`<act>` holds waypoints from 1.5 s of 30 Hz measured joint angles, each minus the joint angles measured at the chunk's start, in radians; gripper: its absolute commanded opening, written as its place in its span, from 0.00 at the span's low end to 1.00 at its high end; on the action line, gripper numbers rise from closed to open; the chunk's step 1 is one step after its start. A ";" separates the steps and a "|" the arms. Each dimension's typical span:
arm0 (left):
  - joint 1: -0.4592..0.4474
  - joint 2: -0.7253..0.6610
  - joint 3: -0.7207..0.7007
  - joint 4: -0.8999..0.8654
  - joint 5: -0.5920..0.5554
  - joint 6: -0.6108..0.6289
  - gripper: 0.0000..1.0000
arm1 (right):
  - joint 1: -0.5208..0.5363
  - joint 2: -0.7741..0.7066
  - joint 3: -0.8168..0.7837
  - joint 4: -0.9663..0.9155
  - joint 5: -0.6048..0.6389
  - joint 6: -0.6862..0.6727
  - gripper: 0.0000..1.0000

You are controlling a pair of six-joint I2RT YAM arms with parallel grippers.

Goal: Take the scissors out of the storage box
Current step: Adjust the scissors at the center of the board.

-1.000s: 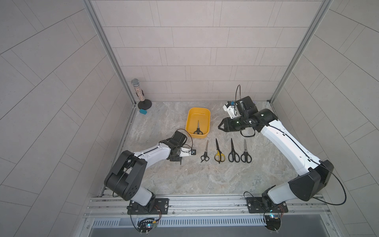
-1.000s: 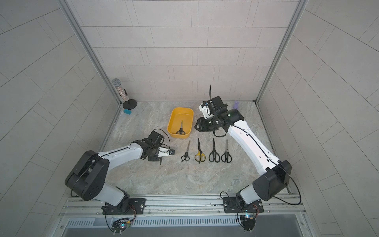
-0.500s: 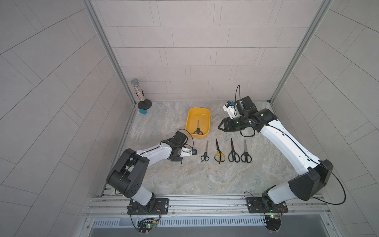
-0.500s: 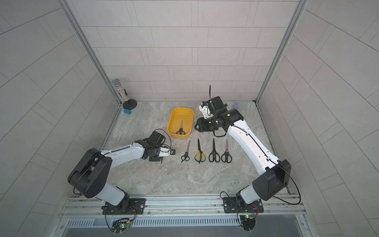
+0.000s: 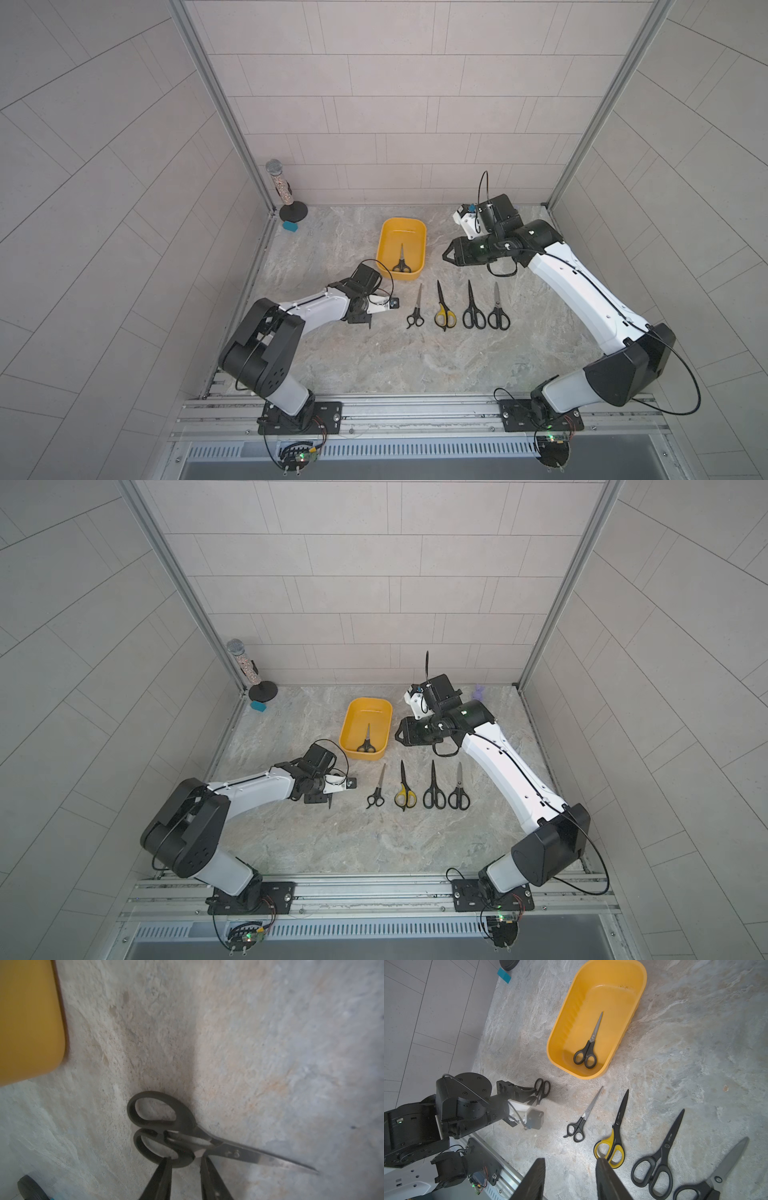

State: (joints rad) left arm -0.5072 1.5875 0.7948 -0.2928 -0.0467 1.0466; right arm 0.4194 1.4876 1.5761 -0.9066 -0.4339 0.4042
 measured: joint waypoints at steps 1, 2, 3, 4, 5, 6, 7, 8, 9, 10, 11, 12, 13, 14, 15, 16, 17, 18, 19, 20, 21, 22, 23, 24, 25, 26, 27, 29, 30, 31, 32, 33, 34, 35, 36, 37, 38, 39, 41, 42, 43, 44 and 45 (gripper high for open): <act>0.000 0.003 0.002 0.000 0.001 -0.003 0.31 | 0.000 0.000 0.000 0.001 0.000 0.000 0.45; 0.000 0.006 0.003 0.001 0.002 -0.007 0.31 | -0.002 0.000 0.000 0.002 0.000 0.000 0.45; 0.000 0.007 0.003 0.003 0.002 -0.009 0.32 | -0.002 0.000 0.000 0.003 0.000 0.000 0.45; 0.000 0.008 0.003 0.005 0.002 -0.011 0.32 | -0.002 0.000 0.000 0.005 0.000 0.000 0.45; 0.000 0.009 0.005 0.005 0.002 -0.012 0.33 | -0.002 0.000 0.000 0.005 0.000 0.000 0.45; 0.000 0.012 0.008 0.003 0.002 -0.016 0.33 | -0.002 0.000 0.000 0.005 0.000 0.000 0.45; 0.000 0.017 0.014 0.000 0.003 -0.019 0.32 | -0.002 0.000 0.000 0.005 0.000 0.000 0.45; 0.000 0.024 0.024 -0.008 0.008 -0.021 0.32 | -0.002 0.000 0.000 0.005 -0.001 0.000 0.45; 0.000 0.032 0.035 -0.018 0.017 -0.023 0.32 | -0.002 0.000 0.000 0.005 -0.002 0.000 0.45; 0.000 0.039 0.046 -0.027 0.025 -0.026 0.32 | -0.002 0.000 0.000 0.005 -0.002 0.000 0.45; 0.000 0.044 0.055 -0.038 0.036 -0.026 0.32 | -0.002 0.000 0.000 0.005 -0.003 0.000 0.45; 0.000 0.047 0.062 -0.048 0.050 -0.026 0.32 | -0.003 0.000 0.000 0.005 -0.003 0.000 0.45; 0.000 0.050 0.070 -0.065 0.063 -0.026 0.32 | -0.004 0.000 0.000 0.005 -0.003 0.000 0.45; 0.000 0.053 0.078 -0.081 0.075 -0.026 0.32 | -0.005 0.000 0.000 0.005 -0.004 0.000 0.45; 0.000 0.058 0.088 -0.099 0.083 -0.026 0.31 | -0.007 0.000 0.000 0.005 -0.004 0.000 0.45; 0.000 0.064 0.097 -0.112 0.085 -0.025 0.31 | -0.008 0.000 0.000 0.005 -0.004 0.000 0.45; 0.000 0.069 0.106 -0.121 0.085 -0.025 0.31 | -0.011 0.000 0.000 0.005 -0.004 0.000 0.45; 0.000 0.071 0.112 -0.124 0.085 -0.025 0.31 | -0.013 0.000 0.000 0.005 -0.004 0.000 0.45; 0.000 0.071 0.114 -0.126 0.086 -0.025 0.31 | -0.015 0.000 0.000 0.005 -0.004 0.000 0.45; 0.000 0.071 0.119 -0.129 0.087 -0.025 0.31 | -0.015 0.000 0.000 0.005 -0.004 0.000 0.45; 0.001 0.073 0.127 -0.140 0.088 -0.025 0.31 | -0.016 0.000 0.000 0.005 -0.004 0.000 0.45; 0.001 0.079 0.141 -0.158 0.089 -0.025 0.31 | -0.017 0.000 0.000 0.005 -0.004 0.000 0.45; 0.003 0.090 0.163 -0.179 0.090 -0.026 0.31 | -0.018 0.000 0.000 0.005 -0.004 0.000 0.45; 0.003 0.105 0.185 -0.195 0.091 -0.026 0.30 | -0.019 0.000 0.000 0.005 -0.005 0.000 0.45; 0.004 0.118 0.202 -0.205 0.093 -0.026 0.30 | -0.019 0.000 0.000 0.005 -0.005 0.000 0.45; 0.004 0.130 0.216 -0.214 0.097 -0.026 0.30 | -0.021 0.000 0.000 0.005 -0.005 0.000 0.45; 0.004 0.138 0.222 -0.220 0.100 -0.026 0.30 | -0.021 0.000 0.000 0.005 -0.006 0.000 0.45; 0.004 0.145 0.222 -0.225 0.103 -0.026 0.30 | -0.023 0.000 0.000 0.005 -0.007 0.000 0.45; 0.005 0.145 0.222 -0.226 0.103 -0.026 0.30 | -0.026 0.000 0.000 0.005 -0.007 0.000 0.45; 0.005 0.145 0.222 -0.227 0.103 -0.026 0.30 | -0.027 0.000 0.000 0.005 -0.008 0.000 0.45; 0.005 0.145 0.222 -0.229 0.103 -0.026 0.30 | -0.029 0.000 0.000 0.005 -0.008 0.000 0.45; 0.005 0.145 0.222 -0.230 0.102 -0.027 0.30 | -0.032 0.000 0.000 0.005 -0.009 0.000 0.45; 0.006 0.145 0.222 -0.231 0.102 -0.027 0.30 | -0.034 0.000 0.000 0.005 -0.010 0.000 0.45; 0.006 0.145 0.222 -0.233 0.102 -0.029 0.30 | -0.034 0.000 0.000 0.005 -0.010 0.000 0.45; 0.006 0.145 0.222 -0.236 0.102 -0.030 0.30 | -0.035 0.000 0.000 0.005 -0.011 0.000 0.45; 0.007 0.145 0.222 -0.239 0.101 -0.030 0.30 | -0.036 0.000 0.000 0.005 -0.011 0.000 0.45; 0.008 0.145 0.220 -0.240 0.102 -0.030 0.31 | -0.037 0.000 0.000 0.005 -0.011 0.000 0.45; 0.008 0.145 0.219 -0.240 0.102 -0.030 0.31 | -0.039 0.000 0.000 0.005 -0.012 0.000 0.45; 0.014 0.143 0.215 -0.239 0.102 -0.029 0.31 | -0.039 0.000 0.000 0.005 -0.013 0.000 0.45; 0.017 0.142 0.214 -0.239 0.103 -0.029 0.31 | -0.039 0.000 0.000 0.005 -0.013 0.000 0.45; 0.018 0.142 0.214 -0.237 0.104 -0.029 0.31 | -0.039 0.001 0.000 0.005 -0.014 0.000 0.45; 0.021 0.142 0.214 -0.237 0.107 -0.029 0.31 | -0.039 0.001 0.000 0.005 -0.014 0.000 0.45; 0.023 0.143 0.214 -0.238 0.110 -0.029 0.31 | -0.039 0.001 0.000 0.005 -0.015 0.000 0.45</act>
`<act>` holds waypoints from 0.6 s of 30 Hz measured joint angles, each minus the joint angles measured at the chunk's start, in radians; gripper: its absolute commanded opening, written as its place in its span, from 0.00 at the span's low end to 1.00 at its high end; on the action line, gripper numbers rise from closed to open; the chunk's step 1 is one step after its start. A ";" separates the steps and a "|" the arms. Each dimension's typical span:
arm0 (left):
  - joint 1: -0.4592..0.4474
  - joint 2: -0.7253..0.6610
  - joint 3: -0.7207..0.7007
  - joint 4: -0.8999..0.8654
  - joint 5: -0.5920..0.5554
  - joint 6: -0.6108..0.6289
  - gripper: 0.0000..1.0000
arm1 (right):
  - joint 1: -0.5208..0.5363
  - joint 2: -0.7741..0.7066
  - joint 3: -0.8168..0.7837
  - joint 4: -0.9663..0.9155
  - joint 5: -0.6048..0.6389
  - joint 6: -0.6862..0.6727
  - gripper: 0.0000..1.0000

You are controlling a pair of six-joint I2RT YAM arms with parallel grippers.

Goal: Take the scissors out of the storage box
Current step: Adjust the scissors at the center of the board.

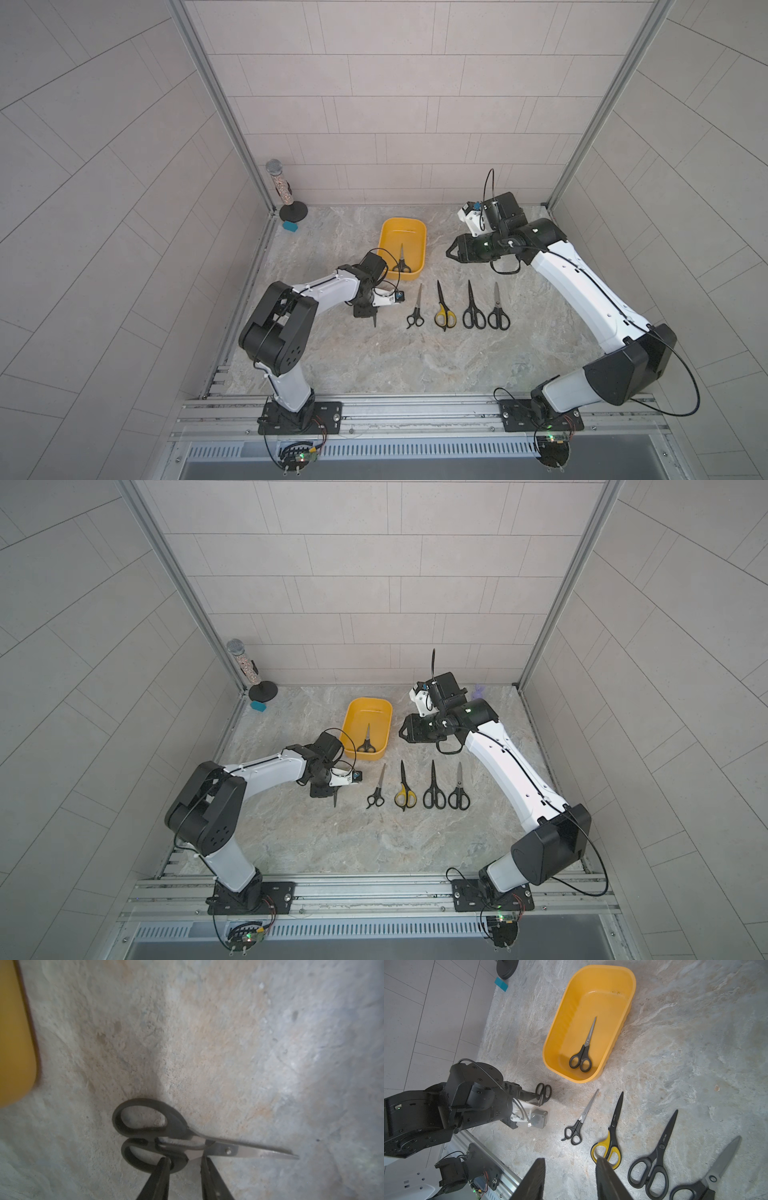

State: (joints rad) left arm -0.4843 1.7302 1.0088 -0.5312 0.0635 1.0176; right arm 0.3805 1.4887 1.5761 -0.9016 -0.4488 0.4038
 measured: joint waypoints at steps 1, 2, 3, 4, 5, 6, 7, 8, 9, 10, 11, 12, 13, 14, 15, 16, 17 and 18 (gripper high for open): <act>0.000 0.001 0.000 -0.001 0.002 0.000 0.31 | 0.000 0.000 0.000 0.000 0.000 0.000 0.45; 0.000 0.006 0.002 -0.003 0.003 0.000 0.31 | 0.000 0.000 0.000 0.000 0.000 0.000 0.45; 0.000 0.013 0.007 -0.005 0.004 -0.001 0.31 | 0.000 0.000 0.000 0.000 0.000 0.000 0.45; 0.000 0.019 0.015 -0.010 0.005 -0.001 0.31 | 0.000 0.000 0.000 0.000 0.000 0.000 0.45; 0.000 0.025 0.023 -0.017 0.007 -0.002 0.31 | -0.001 0.000 0.000 0.000 0.000 0.000 0.45; 0.001 0.030 0.030 -0.025 0.009 -0.005 0.31 | -0.002 0.000 0.000 0.000 0.000 0.000 0.45; 0.001 0.032 0.035 -0.031 0.010 -0.008 0.31 | -0.003 0.000 0.000 0.000 0.000 0.000 0.45; 0.002 0.039 0.043 -0.042 0.014 -0.013 0.30 | -0.005 0.000 0.001 0.000 0.000 0.000 0.45; 0.003 0.045 0.053 -0.055 0.019 -0.018 0.28 | -0.007 0.000 0.001 0.000 0.000 0.000 0.45; 0.004 0.052 0.063 -0.064 0.024 -0.026 0.25 | -0.009 0.000 0.002 -0.001 0.000 0.000 0.45; 0.006 0.060 0.073 -0.077 0.029 -0.038 0.22 | -0.013 0.000 0.002 0.000 0.000 0.000 0.45; 0.007 0.064 0.081 -0.085 0.034 -0.044 0.21 | -0.015 0.000 0.003 -0.001 0.000 0.000 0.45; 0.007 0.070 0.090 -0.098 0.043 -0.062 0.20 | -0.016 0.000 0.004 -0.001 0.000 0.000 0.45; 0.007 0.071 0.096 -0.109 0.055 -0.079 0.19 | -0.019 0.000 0.004 -0.001 0.000 0.000 0.45; 0.007 0.071 0.098 -0.117 0.069 -0.095 0.18 | -0.021 0.000 0.005 -0.002 0.000 0.000 0.45; 0.007 0.070 0.098 -0.126 0.089 -0.118 0.17 | -0.023 0.000 0.006 -0.001 0.000 0.000 0.45; 0.007 0.069 0.098 -0.135 0.108 -0.145 0.17 | -0.024 0.000 0.008 -0.002 0.000 0.000 0.45; 0.006 0.068 0.097 -0.142 0.126 -0.173 0.15 | -0.028 -0.001 0.008 -0.002 0.000 0.000 0.45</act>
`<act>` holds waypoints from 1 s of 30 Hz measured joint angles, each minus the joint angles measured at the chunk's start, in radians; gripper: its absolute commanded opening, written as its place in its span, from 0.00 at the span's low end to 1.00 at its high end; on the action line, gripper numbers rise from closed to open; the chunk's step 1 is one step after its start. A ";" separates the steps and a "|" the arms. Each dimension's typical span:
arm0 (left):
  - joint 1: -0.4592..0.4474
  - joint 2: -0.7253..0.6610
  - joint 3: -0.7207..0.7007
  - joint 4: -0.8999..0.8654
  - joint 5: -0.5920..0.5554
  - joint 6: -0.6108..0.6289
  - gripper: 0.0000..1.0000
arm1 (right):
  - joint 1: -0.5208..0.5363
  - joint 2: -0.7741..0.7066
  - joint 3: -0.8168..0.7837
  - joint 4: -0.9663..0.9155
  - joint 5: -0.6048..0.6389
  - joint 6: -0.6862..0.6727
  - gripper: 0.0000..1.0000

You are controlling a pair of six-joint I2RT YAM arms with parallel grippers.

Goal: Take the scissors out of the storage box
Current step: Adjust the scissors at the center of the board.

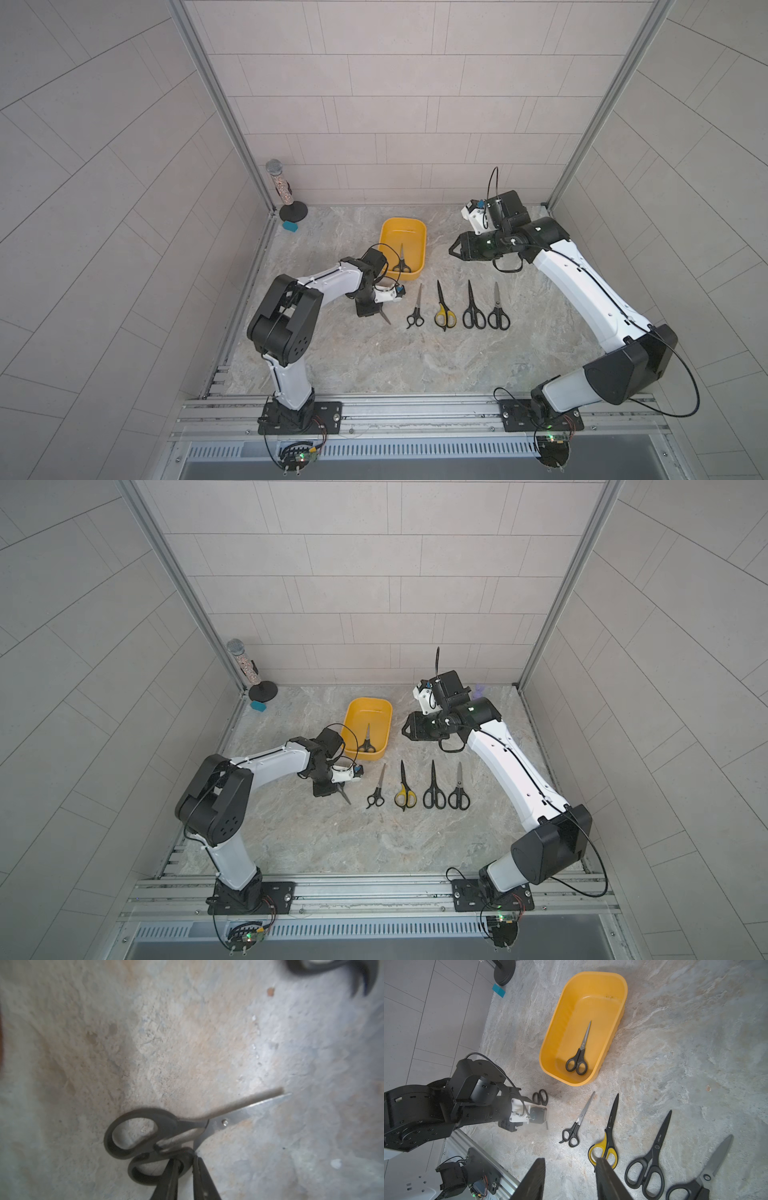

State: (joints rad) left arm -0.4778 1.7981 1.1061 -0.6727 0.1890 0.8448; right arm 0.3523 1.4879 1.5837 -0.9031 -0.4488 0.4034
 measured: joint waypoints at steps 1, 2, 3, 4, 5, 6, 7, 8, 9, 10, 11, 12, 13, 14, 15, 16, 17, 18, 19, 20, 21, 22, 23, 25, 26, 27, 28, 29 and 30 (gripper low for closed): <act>-0.001 -0.002 -0.001 -0.003 0.013 -0.027 0.15 | -0.002 -0.001 0.000 0.000 0.000 0.000 0.45; -0.003 -0.005 -0.005 -0.002 0.027 -0.060 0.14 | -0.005 -0.002 0.000 0.000 0.000 0.000 0.45; -0.008 -0.009 -0.010 -0.001 0.034 -0.091 0.14 | -0.008 -0.003 0.000 0.000 0.000 0.000 0.45; -0.019 -0.014 -0.017 0.003 0.040 -0.132 0.12 | -0.012 -0.004 0.000 0.000 0.000 0.000 0.45; -0.034 -0.019 -0.021 0.005 0.046 -0.175 0.10 | -0.017 -0.006 0.000 0.000 0.000 0.000 0.45; -0.047 -0.022 -0.024 0.006 0.049 -0.214 0.10 | -0.021 -0.008 0.000 0.000 0.000 0.000 0.45; -0.066 -0.023 -0.024 0.011 0.051 -0.270 0.09 | -0.025 -0.011 0.000 0.000 0.000 0.000 0.45; -0.083 -0.023 -0.024 0.017 0.051 -0.329 0.09 | -0.028 -0.013 0.000 0.000 0.000 0.000 0.45; -0.098 -0.023 -0.023 0.022 0.051 -0.381 0.09 | -0.031 -0.015 0.000 0.000 0.000 0.000 0.45; -0.115 -0.022 -0.022 0.027 0.049 -0.443 0.10 | -0.034 -0.018 0.000 0.001 0.000 0.000 0.45; -0.130 -0.019 -0.017 0.028 0.047 -0.502 0.10 | -0.035 -0.019 0.000 0.001 0.000 0.000 0.45; -0.142 -0.014 -0.012 0.029 0.044 -0.556 0.10 | -0.035 -0.020 0.000 0.001 0.000 0.000 0.45; -0.154 -0.006 -0.002 0.028 0.032 -0.616 0.11 | -0.035 -0.021 0.000 0.001 0.000 0.000 0.45; -0.167 0.004 0.010 0.028 0.022 -0.671 0.11 | -0.035 -0.021 0.000 0.001 0.000 0.000 0.45; -0.176 0.012 0.021 0.029 0.008 -0.721 0.11 | -0.035 -0.021 0.000 0.002 0.000 0.000 0.45; -0.184 0.020 0.031 0.031 -0.010 -0.771 0.11 | -0.035 -0.021 0.000 0.002 0.000 0.000 0.45; -0.192 0.026 0.038 0.033 -0.021 -0.822 0.11 | -0.035 -0.022 0.000 0.002 0.000 0.000 0.45; -0.195 0.029 0.042 0.034 -0.034 -0.861 0.11 | -0.035 -0.022 0.000 0.002 -0.001 0.000 0.45; -0.198 0.031 0.046 0.035 -0.044 -0.909 0.11 | -0.035 -0.023 0.000 0.002 -0.002 0.000 0.45; -0.199 0.032 0.046 0.038 -0.056 -0.949 0.11 | -0.035 -0.023 0.000 0.002 -0.002 0.000 0.45; -0.199 0.032 0.046 0.041 -0.069 -0.986 0.11 | -0.035 -0.024 0.000 0.002 -0.003 0.000 0.45; -0.199 0.032 0.046 0.043 -0.082 -1.015 0.11 | -0.035 -0.024 0.000 0.002 -0.003 0.001 0.45; -0.198 0.032 0.046 0.047 -0.095 -1.051 0.11 | -0.035 -0.024 0.000 0.002 -0.004 0.000 0.45; -0.198 0.032 0.046 0.055 -0.112 -1.116 0.11 | -0.035 -0.024 0.000 0.002 -0.004 0.000 0.45; -0.198 0.032 0.045 0.059 -0.116 -1.153 0.11 | -0.035 -0.024 0.000 0.002 -0.004 0.001 0.45; -0.198 0.032 0.045 0.065 -0.117 -1.196 0.11 | -0.035 -0.024 0.000 0.003 -0.004 0.001 0.45; -0.198 0.032 0.043 0.073 -0.117 -1.236 0.11 | -0.035 -0.024 0.000 0.003 -0.004 0.001 0.45; -0.197 0.031 0.040 0.087 -0.112 -1.286 0.11 | -0.035 -0.024 0.000 0.003 -0.004 0.001 0.45; -0.197 0.031 0.037 0.102 -0.104 -1.338 0.11 | -0.035 -0.024 0.000 0.003 -0.004 0.001 0.45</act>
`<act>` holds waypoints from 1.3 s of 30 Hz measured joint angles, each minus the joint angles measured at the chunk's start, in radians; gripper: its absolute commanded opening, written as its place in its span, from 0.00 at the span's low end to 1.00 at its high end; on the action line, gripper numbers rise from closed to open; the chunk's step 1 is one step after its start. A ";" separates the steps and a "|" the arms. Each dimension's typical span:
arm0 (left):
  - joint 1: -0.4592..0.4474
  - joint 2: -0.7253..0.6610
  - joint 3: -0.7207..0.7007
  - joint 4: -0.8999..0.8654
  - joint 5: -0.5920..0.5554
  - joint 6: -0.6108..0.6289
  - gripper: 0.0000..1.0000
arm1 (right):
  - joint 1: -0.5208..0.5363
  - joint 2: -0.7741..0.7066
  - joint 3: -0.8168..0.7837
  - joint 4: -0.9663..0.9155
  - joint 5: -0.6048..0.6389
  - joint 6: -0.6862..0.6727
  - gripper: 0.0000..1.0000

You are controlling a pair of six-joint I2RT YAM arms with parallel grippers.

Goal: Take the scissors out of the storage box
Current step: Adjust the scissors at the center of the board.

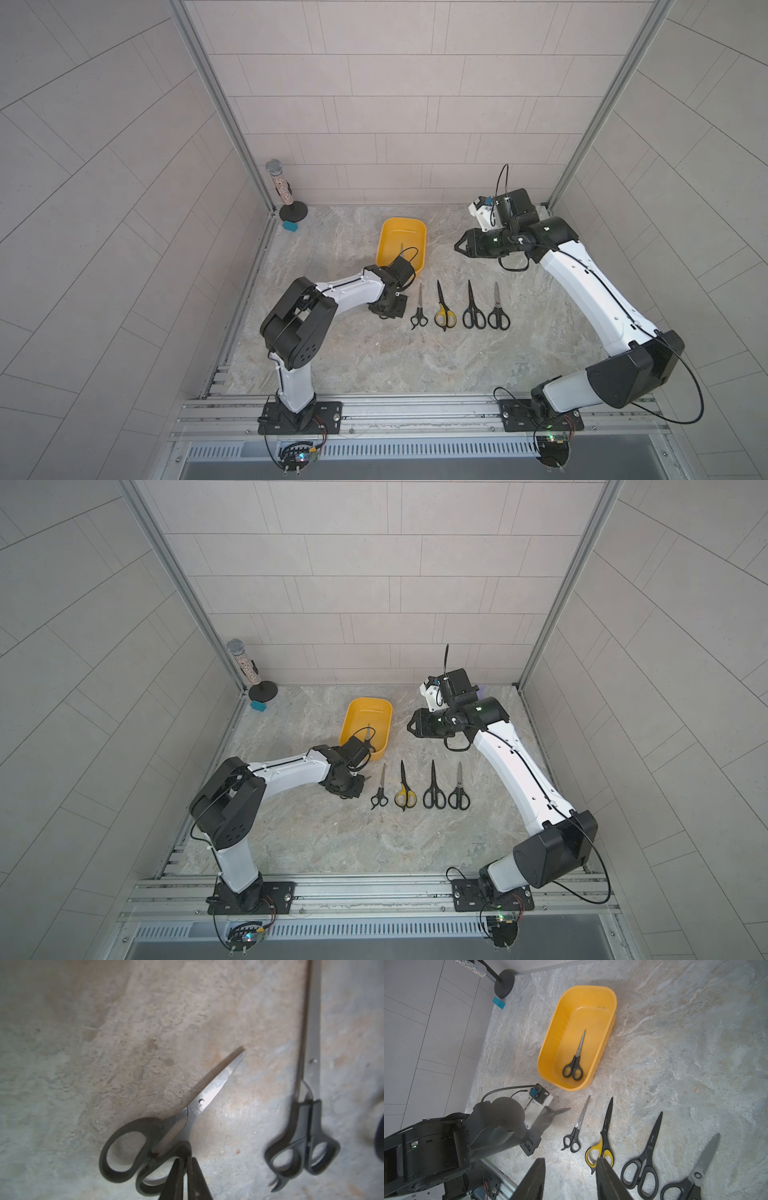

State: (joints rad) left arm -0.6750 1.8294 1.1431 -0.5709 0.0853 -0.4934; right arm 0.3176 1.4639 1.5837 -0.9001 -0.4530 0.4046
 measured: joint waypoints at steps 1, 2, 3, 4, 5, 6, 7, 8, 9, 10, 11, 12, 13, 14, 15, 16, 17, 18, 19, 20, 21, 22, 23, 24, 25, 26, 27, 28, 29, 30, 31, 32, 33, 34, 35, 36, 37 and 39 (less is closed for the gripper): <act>0.000 0.000 -0.001 0.016 0.005 -0.048 0.11 | 0.000 0.000 0.000 0.000 0.000 0.000 0.45; -0.001 0.000 -0.003 0.039 0.009 -0.102 0.11 | 0.000 0.000 0.000 0.001 0.000 0.000 0.45; -0.003 0.000 -0.003 0.058 0.013 -0.154 0.11 | 0.000 0.000 0.000 0.002 0.000 0.000 0.45; -0.003 0.000 -0.003 0.076 0.015 -0.199 0.11 | 0.000 0.000 0.000 0.003 -0.001 0.000 0.45; -0.003 0.000 -0.003 0.098 0.019 -0.250 0.11 | 0.000 0.000 0.000 0.005 -0.003 0.000 0.45; -0.004 0.000 -0.003 0.119 0.019 -0.304 0.11 | 0.000 -0.001 0.000 0.006 -0.004 0.000 0.45; -0.006 -0.001 -0.005 0.137 0.019 -0.343 0.11 | 0.000 -0.002 -0.001 0.006 -0.006 0.000 0.45; -0.006 -0.003 -0.009 0.159 0.018 -0.396 0.11 | 0.000 -0.004 -0.002 0.006 -0.007 0.000 0.45; -0.008 -0.007 -0.016 0.180 0.017 -0.446 0.11 | 0.000 -0.006 -0.004 0.007 -0.008 0.000 0.45; -0.010 -0.011 -0.022 0.193 0.015 -0.488 0.11 | 0.000 -0.009 -0.004 0.006 -0.008 0.000 0.45; -0.012 -0.015 -0.029 0.204 0.011 -0.528 0.11 | 0.000 -0.012 -0.005 0.007 -0.009 0.000 0.45; -0.014 -0.018 -0.034 0.212 0.006 -0.560 0.11 | 0.000 -0.016 -0.005 0.007 -0.010 0.000 0.45; -0.017 -0.020 -0.037 0.216 0.002 -0.584 0.11 | 0.000 -0.018 -0.005 0.007 -0.011 0.000 0.45; -0.021 -0.021 -0.038 0.222 -0.002 -0.603 0.11 | 0.000 -0.022 -0.005 0.008 -0.011 0.000 0.45; -0.027 -0.023 -0.038 0.224 -0.010 -0.617 0.11 | 0.000 -0.024 -0.005 0.010 -0.011 0.000 0.45; -0.034 -0.027 -0.038 0.222 -0.023 -0.623 0.11 | 0.000 -0.024 -0.005 0.010 -0.012 0.000 0.45; -0.042 -0.038 -0.038 0.217 -0.042 -0.623 0.13 | 0.000 -0.026 -0.005 0.011 -0.012 0.000 0.45; -0.052 -0.053 -0.036 0.207 -0.066 -0.615 0.15 | 0.000 -0.026 -0.005 0.013 -0.012 0.000 0.45; -0.060 -0.069 -0.027 0.187 -0.089 -0.599 0.17 | 0.000 -0.026 -0.005 0.013 -0.012 0.000 0.45; -0.064 -0.084 -0.007 0.155 -0.113 -0.575 0.18 | 0.000 -0.026 -0.005 0.014 -0.012 0.000 0.45; -0.068 -0.096 0.019 0.125 -0.137 -0.549 0.19 | 0.000 -0.026 -0.005 0.013 -0.012 0.001 0.45; -0.073 -0.109 0.053 0.092 -0.163 -0.510 0.22 | 0.000 -0.026 -0.005 0.014 -0.013 0.001 0.45; -0.076 -0.121 0.086 0.064 -0.186 -0.468 0.25 | 0.000 -0.026 -0.005 0.014 -0.013 0.001 0.45; -0.076 -0.132 0.106 0.048 -0.203 -0.434 0.27 | 0.000 -0.026 -0.005 0.014 -0.013 0.000 0.45; -0.076 -0.150 0.118 0.034 -0.227 -0.386 0.33 | 0.000 -0.026 -0.005 0.014 -0.013 0.001 0.45; -0.076 -0.166 0.115 0.022 -0.241 -0.347 0.35 | 0.000 -0.026 -0.005 0.014 -0.014 0.001 0.45; -0.076 -0.182 0.101 0.011 -0.252 -0.307 0.36 | 0.000 -0.026 -0.005 0.014 -0.014 0.000 0.45; -0.076 -0.198 0.076 0.002 -0.270 -0.264 0.38 | 0.000 -0.026 -0.005 0.014 -0.014 0.001 0.45; -0.076 -0.211 0.046 -0.010 -0.287 -0.224 0.38 | 0.000 -0.026 -0.005 0.014 -0.014 0.001 0.45; -0.076 -0.219 0.014 -0.016 -0.303 -0.187 0.39 | 0.000 -0.026 -0.005 0.014 -0.014 0.002 0.45; -0.074 -0.225 -0.019 -0.024 -0.316 -0.150 0.40 | 0.000 -0.026 -0.005 0.014 -0.015 0.004 0.45; -0.073 -0.226 -0.048 -0.031 -0.323 -0.112 0.40 | 0.000 -0.026 -0.005 0.014 -0.015 0.006 0.45; -0.072 -0.225 -0.068 -0.036 -0.325 -0.076 0.40 | 0.000 -0.026 -0.005 0.015 -0.016 0.008 0.45; -0.071 -0.220 -0.080 -0.045 -0.326 -0.042 0.40 | 0.000 -0.026 -0.005 0.016 -0.017 0.011 0.45; -0.071 -0.212 -0.084 -0.051 -0.325 -0.011 0.40 | 0.000 -0.026 -0.005 0.017 -0.019 0.013 0.45; -0.071 -0.205 -0.084 -0.049 -0.322 0.013 0.40 | 0.000 -0.026 -0.005 0.018 -0.020 0.015 0.45; -0.071 -0.197 -0.084 -0.044 -0.317 0.035 0.40 | 0.000 -0.026 -0.005 0.018 -0.022 0.016 0.45; -0.071 -0.181 -0.084 -0.037 -0.306 0.065 0.40 | 0.000 -0.026 -0.005 0.019 -0.023 0.016 0.45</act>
State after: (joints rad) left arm -0.7464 1.6482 1.0595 -0.6083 -0.2207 -0.4282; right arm 0.3176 1.4380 1.5791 -0.8814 -0.4763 0.4206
